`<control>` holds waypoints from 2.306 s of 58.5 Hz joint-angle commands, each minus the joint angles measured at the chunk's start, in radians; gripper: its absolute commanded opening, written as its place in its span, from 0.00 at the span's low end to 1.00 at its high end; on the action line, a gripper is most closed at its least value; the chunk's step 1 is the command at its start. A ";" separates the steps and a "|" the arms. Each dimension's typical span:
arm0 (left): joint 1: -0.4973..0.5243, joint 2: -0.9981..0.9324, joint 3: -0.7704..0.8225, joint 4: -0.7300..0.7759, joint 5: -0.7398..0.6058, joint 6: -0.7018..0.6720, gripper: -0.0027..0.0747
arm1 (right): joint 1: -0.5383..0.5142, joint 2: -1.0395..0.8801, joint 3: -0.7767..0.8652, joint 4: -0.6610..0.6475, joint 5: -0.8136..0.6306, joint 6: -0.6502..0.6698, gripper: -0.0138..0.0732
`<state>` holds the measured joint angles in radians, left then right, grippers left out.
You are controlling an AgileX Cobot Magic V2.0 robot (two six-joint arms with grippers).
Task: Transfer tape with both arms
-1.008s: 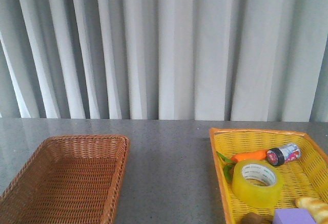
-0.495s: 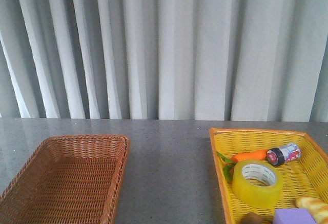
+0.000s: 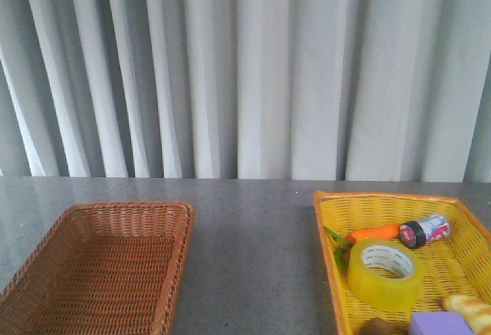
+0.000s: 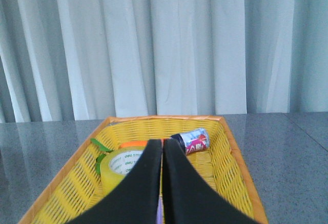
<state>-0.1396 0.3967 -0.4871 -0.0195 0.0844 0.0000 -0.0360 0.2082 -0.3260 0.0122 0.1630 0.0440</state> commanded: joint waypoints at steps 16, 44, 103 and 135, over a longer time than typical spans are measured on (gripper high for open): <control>0.000 0.276 -0.317 -0.012 0.174 -0.009 0.03 | -0.006 0.342 -0.293 -0.012 0.112 -0.036 0.15; 0.000 0.324 -0.332 -0.012 0.406 -0.008 0.03 | -0.006 0.459 -0.308 -0.012 0.199 -0.035 0.15; 0.000 0.645 -0.515 0.100 0.549 -0.007 0.65 | -0.006 0.484 -0.333 -0.039 0.343 -0.010 0.82; 0.135 0.730 -0.568 -0.260 0.564 0.314 0.67 | -0.006 0.941 -0.707 0.054 0.558 -0.163 0.81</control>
<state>-0.0384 1.1430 -1.0216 -0.1684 0.7038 0.2283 -0.0360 1.0935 -0.9476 0.0451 0.7583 -0.0824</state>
